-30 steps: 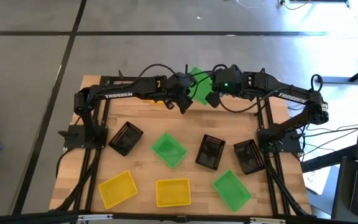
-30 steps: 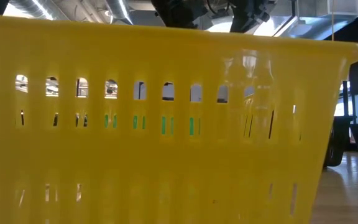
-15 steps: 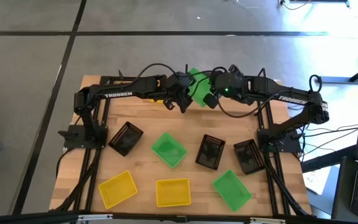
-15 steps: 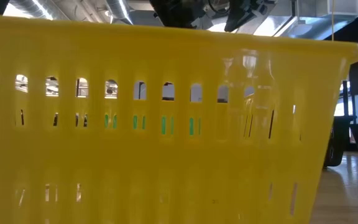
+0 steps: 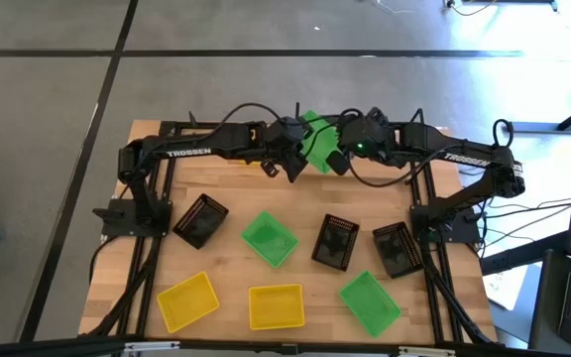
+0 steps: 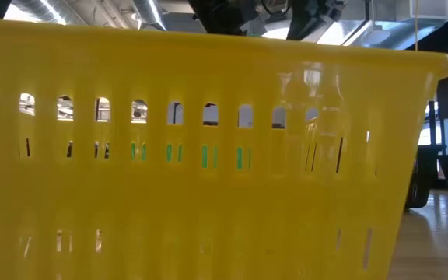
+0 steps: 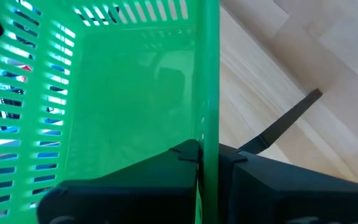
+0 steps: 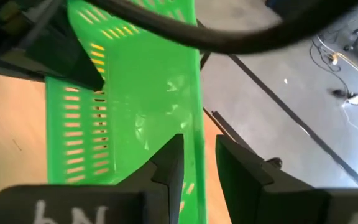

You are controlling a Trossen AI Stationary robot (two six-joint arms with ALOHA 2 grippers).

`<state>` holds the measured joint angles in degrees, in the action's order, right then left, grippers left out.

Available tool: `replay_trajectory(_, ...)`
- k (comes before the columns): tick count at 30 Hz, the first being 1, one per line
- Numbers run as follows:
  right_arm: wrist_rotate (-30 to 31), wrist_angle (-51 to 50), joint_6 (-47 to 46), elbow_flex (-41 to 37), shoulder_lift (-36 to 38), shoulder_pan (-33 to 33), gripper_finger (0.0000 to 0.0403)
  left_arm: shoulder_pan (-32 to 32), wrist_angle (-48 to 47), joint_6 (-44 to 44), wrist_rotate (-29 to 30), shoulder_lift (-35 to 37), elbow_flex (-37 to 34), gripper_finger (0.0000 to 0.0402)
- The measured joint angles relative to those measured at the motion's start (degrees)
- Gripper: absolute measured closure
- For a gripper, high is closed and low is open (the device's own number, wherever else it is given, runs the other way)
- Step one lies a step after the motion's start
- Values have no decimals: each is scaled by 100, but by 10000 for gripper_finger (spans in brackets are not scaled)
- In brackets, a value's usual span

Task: Stack baskets on shelf by color
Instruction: Put the top green bin onto the shelf

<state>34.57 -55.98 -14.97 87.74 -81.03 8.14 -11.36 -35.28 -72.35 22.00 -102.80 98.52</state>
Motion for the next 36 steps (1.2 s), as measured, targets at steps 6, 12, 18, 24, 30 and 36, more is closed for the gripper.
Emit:
replay_trajectory(6,54,-117,-6,0,-2,51,309,99,5,2,0,0,0,401)
replay_trajectory(12,-374,-132,-148,-1,-2,267,309,106,10,2,15,0,0,401)
replay_trajectory(18,-483,-130,-152,0,-31,345,312,105,18,2,13,-1,0,401)
replay_trajectory(24,-617,-118,-332,0,-64,350,373,106,30,155,5,-2,0,401)
replay_trajectory(30,-634,-112,-263,0,-159,350,394,102,-16,211,13,-7,-4,401)
replay_trajectory(36,-590,-91,-251,1,-203,350,397,97,73,603,14,-15,-11,401)
